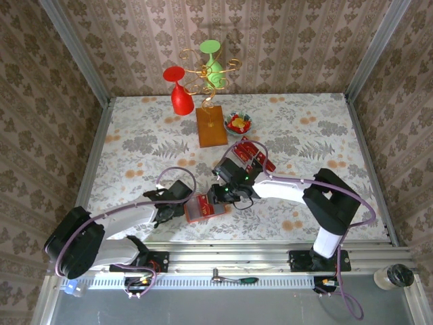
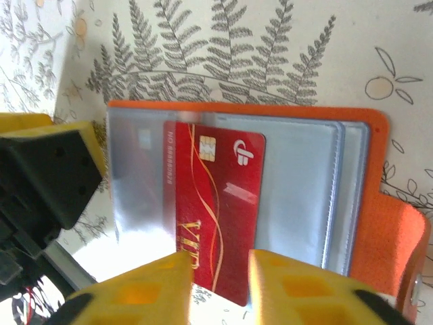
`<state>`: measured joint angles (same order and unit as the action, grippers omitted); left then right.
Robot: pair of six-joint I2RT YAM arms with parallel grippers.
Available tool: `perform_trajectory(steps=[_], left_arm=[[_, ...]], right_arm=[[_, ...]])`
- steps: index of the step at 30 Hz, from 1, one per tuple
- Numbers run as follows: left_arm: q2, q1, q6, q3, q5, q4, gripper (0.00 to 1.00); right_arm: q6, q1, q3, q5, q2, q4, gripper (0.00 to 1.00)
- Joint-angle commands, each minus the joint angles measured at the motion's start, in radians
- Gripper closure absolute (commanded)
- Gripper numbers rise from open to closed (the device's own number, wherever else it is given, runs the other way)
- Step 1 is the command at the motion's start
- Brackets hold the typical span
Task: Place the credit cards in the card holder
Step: Insert the credit card into the card slot.
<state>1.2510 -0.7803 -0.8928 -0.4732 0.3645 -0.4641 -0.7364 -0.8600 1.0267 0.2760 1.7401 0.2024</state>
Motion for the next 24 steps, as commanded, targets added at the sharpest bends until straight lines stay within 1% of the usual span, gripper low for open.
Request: perform_trajectory(steps=[1, 2, 4, 7, 14, 24], left_arm=[[0.1, -0.005, 0.023, 0.052, -0.124, 0.234, 0.37], [0.103, -0.006, 0.023, 0.05, -0.125, 0.236, 0.37], [0.11, -0.005, 0.024, 0.047, -0.124, 0.236, 0.37], [0.121, -0.005, 0.027, 0.041, -0.125, 0.239, 0.37], [0.138, -0.007, 0.029, 0.035, -0.13, 0.251, 0.37], [0.178, -0.019, 0.028, 0.016, -0.133, 0.262, 0.37]], right_arm=[[0.042, 0.001, 0.037, -0.006, 0.02, 0.043, 0.77], [0.043, 0.001, 0.047, 0.0, 0.032, 0.04, 0.8], [0.046, 0.001, 0.061, 0.008, 0.057, 0.036, 0.82], [0.05, -0.001, 0.075, 0.011, 0.087, 0.034, 0.84], [0.042, -0.009, 0.084, 0.028, 0.147, 0.017, 0.85], [0.03, -0.043, 0.138, 0.047, 0.198, 0.017, 0.87]])
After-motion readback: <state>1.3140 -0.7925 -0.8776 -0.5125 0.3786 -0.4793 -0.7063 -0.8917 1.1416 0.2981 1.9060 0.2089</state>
